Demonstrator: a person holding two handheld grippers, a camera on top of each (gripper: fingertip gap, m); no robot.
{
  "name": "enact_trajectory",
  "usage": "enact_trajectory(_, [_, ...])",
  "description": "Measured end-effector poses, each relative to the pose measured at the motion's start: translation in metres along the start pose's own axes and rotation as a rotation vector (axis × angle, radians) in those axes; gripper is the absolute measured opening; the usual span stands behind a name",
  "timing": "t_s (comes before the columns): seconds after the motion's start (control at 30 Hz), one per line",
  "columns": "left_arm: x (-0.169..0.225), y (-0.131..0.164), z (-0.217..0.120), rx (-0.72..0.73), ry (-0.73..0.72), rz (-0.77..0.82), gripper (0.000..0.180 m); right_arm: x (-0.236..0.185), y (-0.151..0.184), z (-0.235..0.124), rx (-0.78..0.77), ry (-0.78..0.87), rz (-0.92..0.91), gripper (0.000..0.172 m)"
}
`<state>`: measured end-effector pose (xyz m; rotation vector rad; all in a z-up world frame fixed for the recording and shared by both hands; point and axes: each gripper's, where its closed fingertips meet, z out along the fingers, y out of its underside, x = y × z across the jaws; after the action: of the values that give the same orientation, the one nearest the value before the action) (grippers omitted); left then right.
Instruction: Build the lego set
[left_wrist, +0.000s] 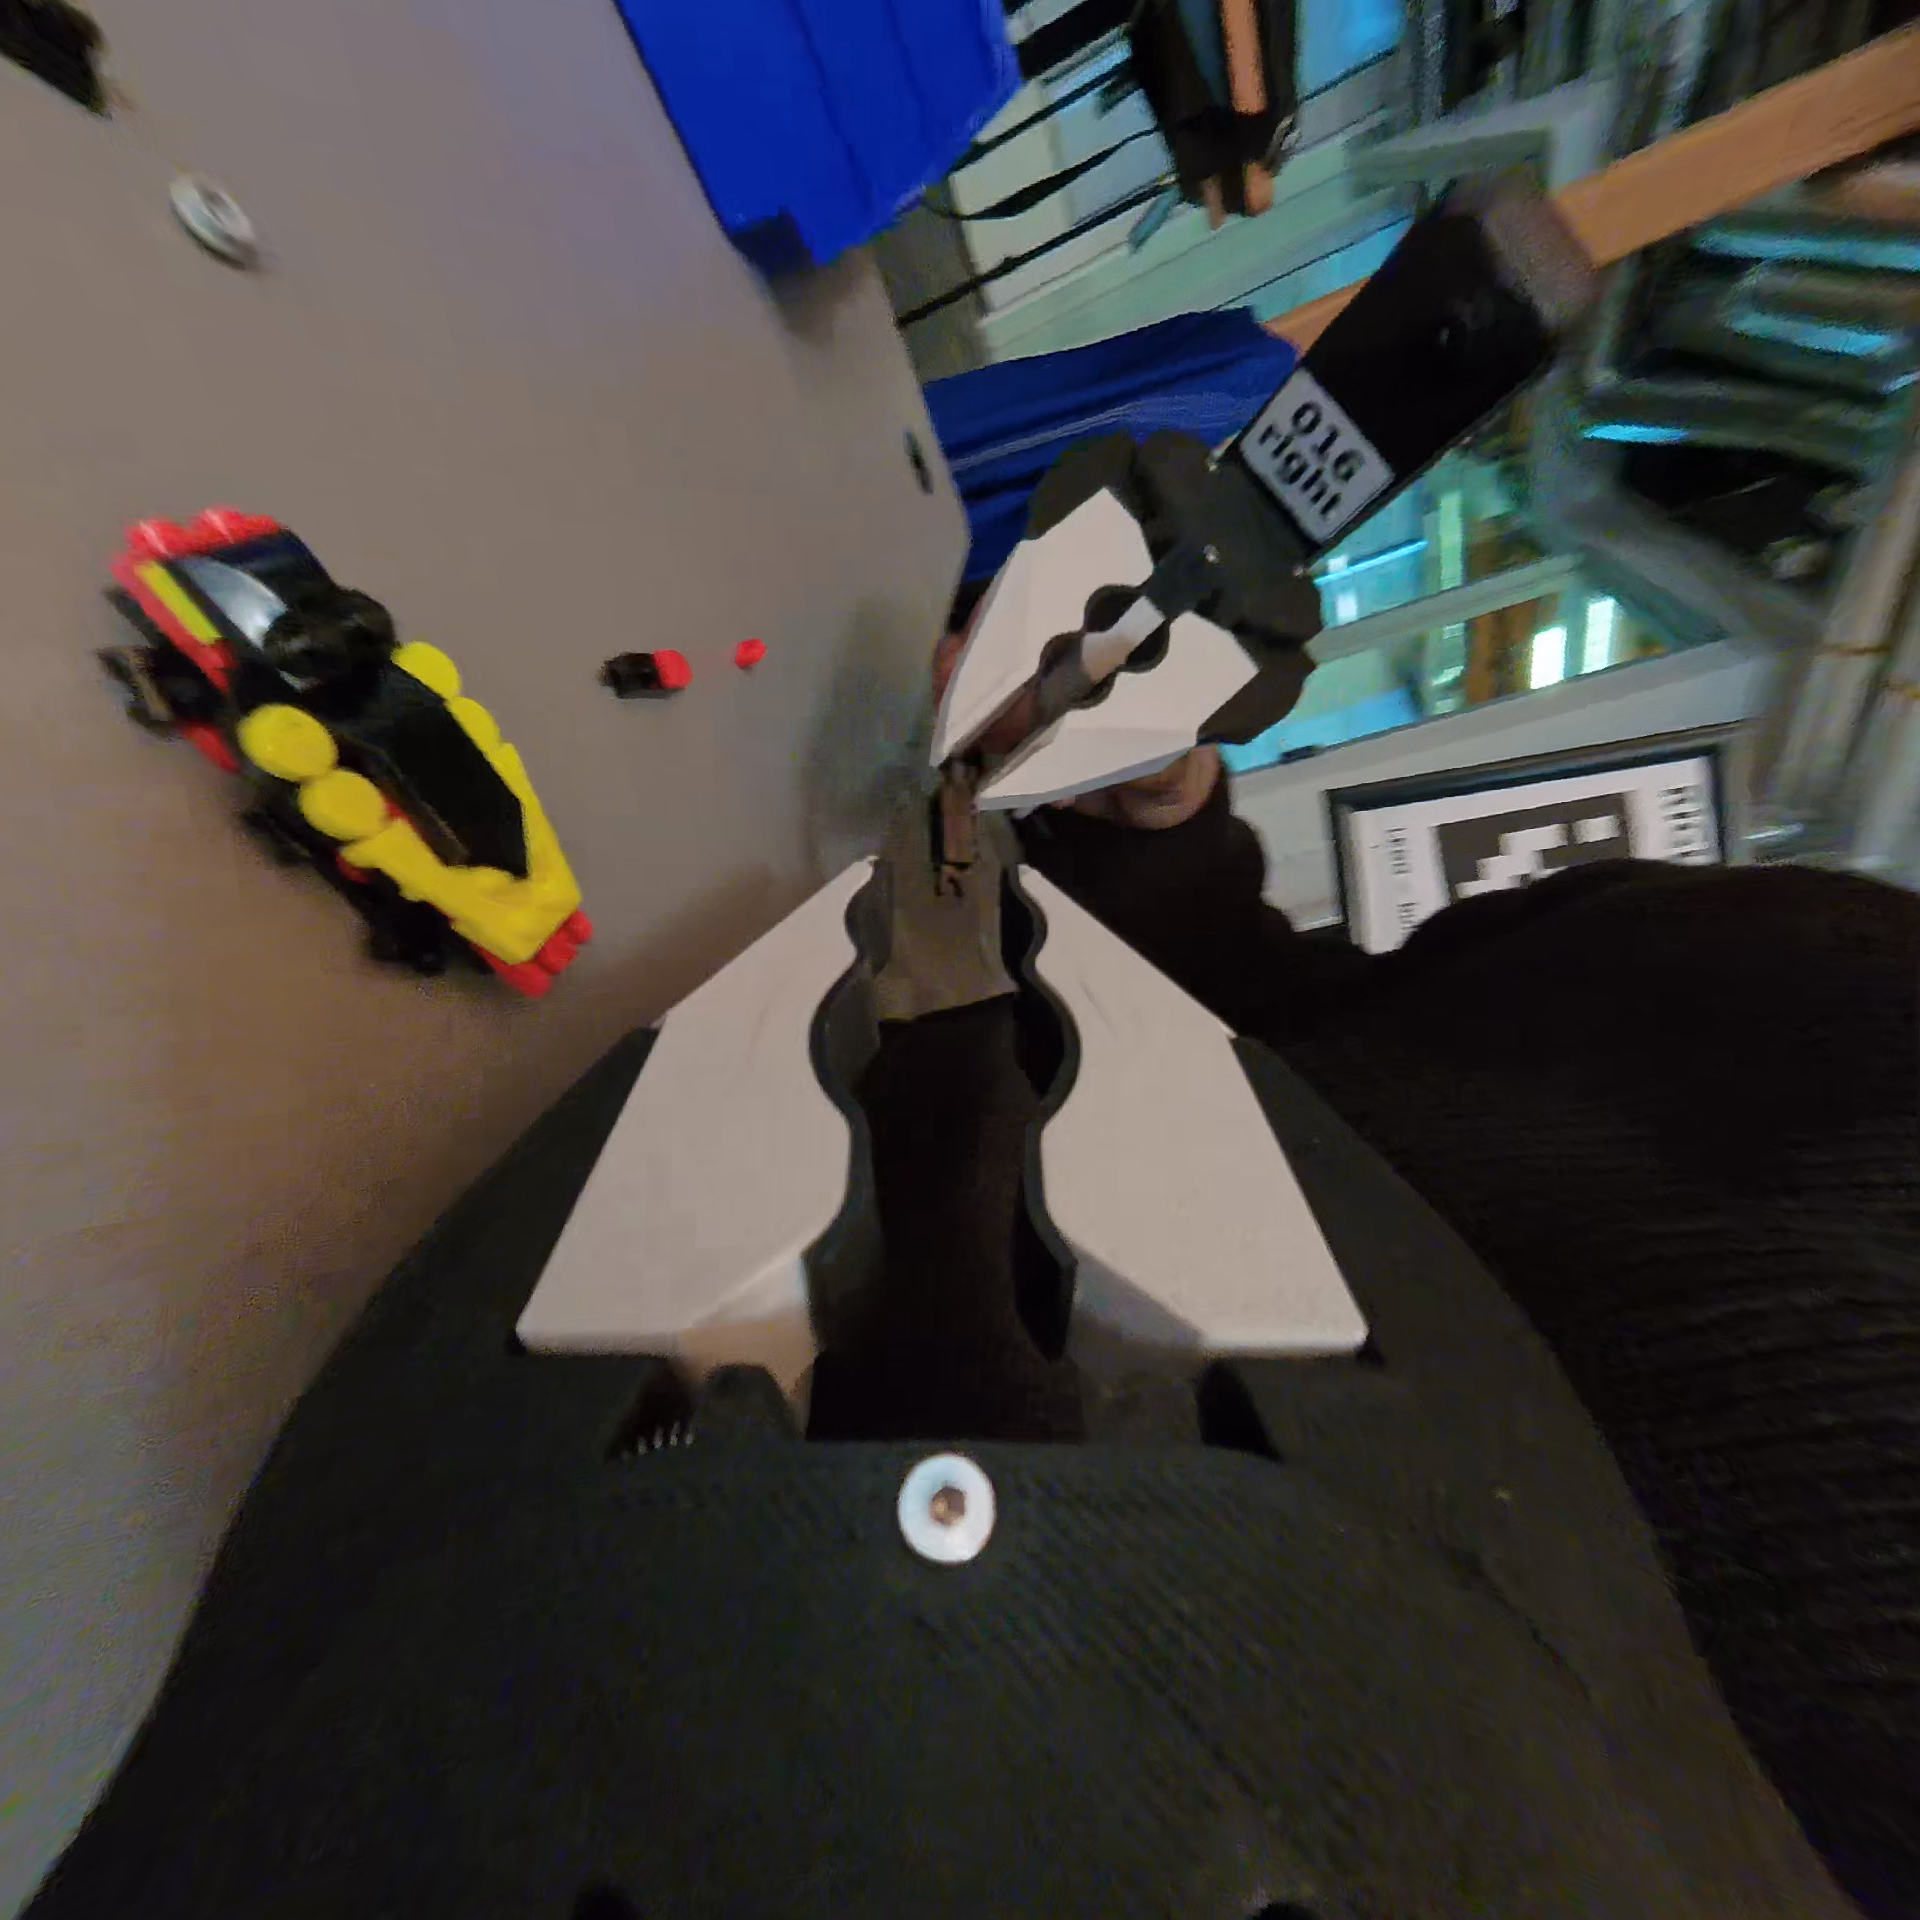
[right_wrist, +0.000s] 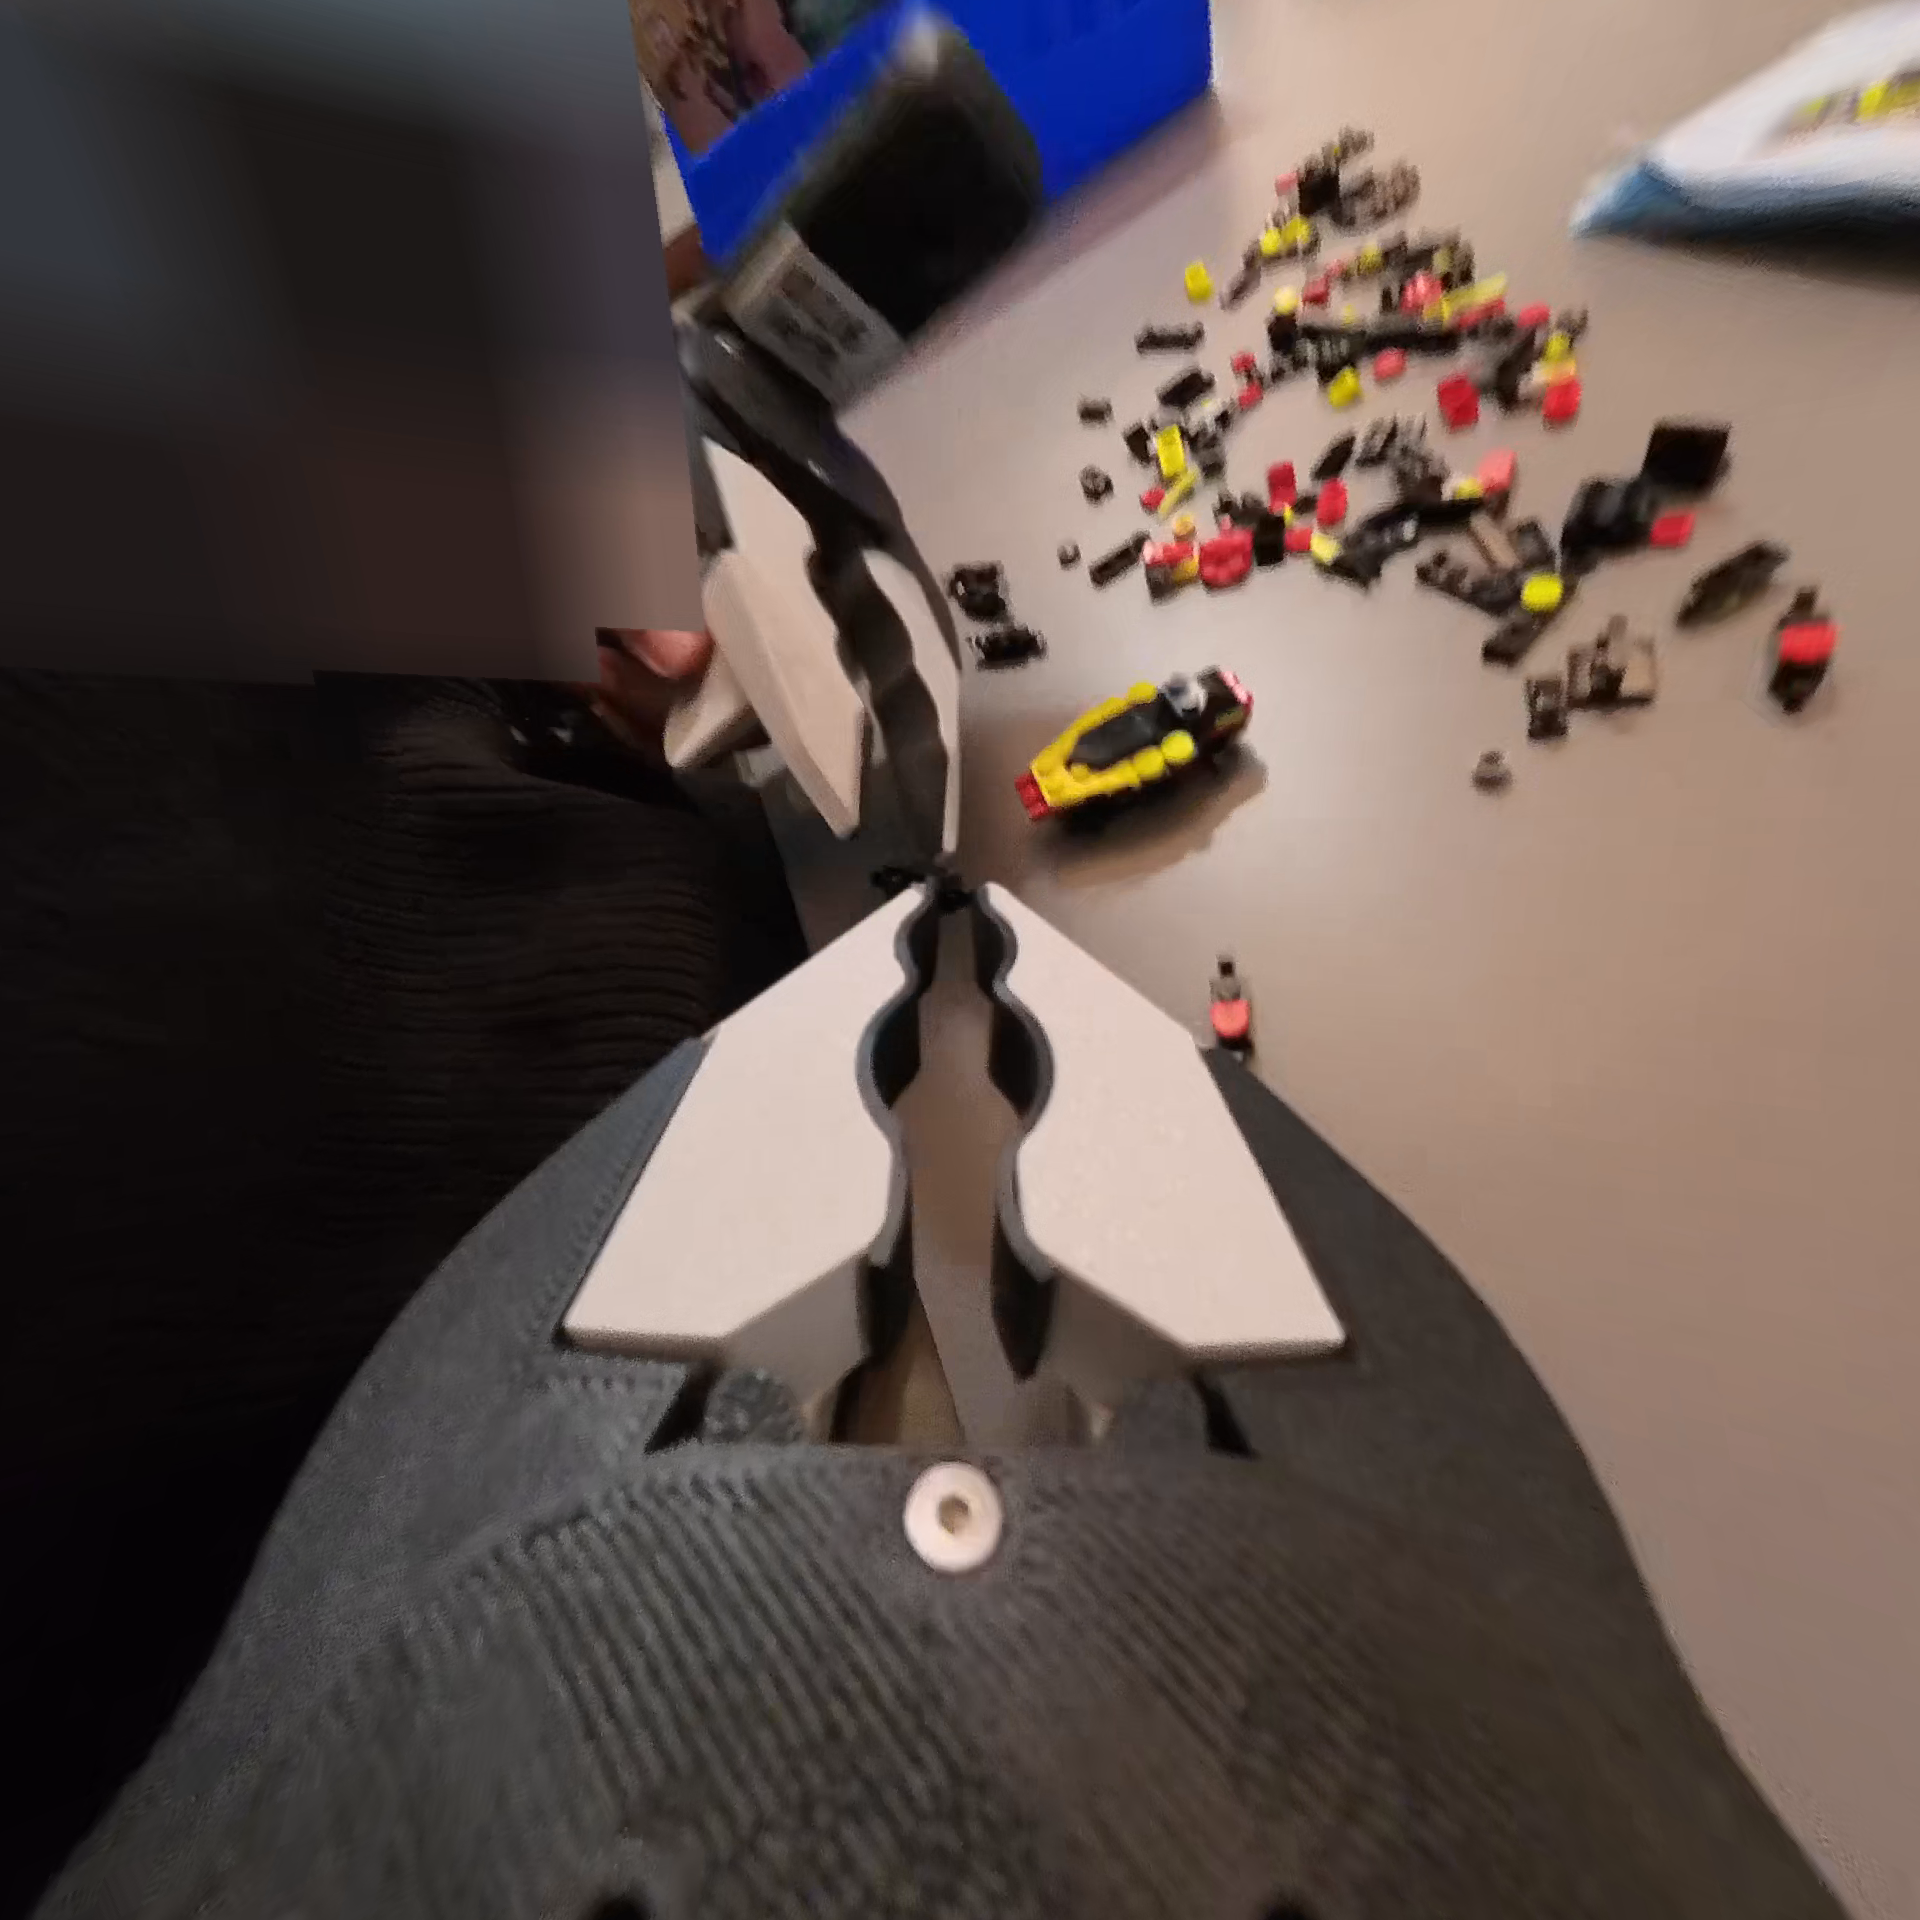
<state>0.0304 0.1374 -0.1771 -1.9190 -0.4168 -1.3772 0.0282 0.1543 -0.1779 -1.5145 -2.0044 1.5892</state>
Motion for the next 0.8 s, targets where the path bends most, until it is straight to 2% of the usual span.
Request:
enact_trajectory(0.13, [-0.015, 0.003, -0.001, -0.045, -0.161, 0.153, 0.019, 0.010, 0.022, 0.009, -0.121, 0.012, 0.154, 0.004])
enact_trajectory(0.3, [-0.026, 0.013, 0.003, -0.119, -0.267, 0.268, 0.018, 0.016, 0.029, 0.014, -0.144, 0.038, 0.313, 0.004])
enact_trajectory(0.47, [-0.035, 0.022, 0.007, -0.182, -0.339, 0.353, 0.016, 0.025, 0.044, 0.016, -0.235, 0.124, 0.265, 0.004])
enact_trajectory(0.8, [-0.042, 0.027, 0.011, -0.216, -0.389, 0.403, 0.015, 0.028, 0.036, 0.019, -0.190, 0.143, 0.224, 0.007])
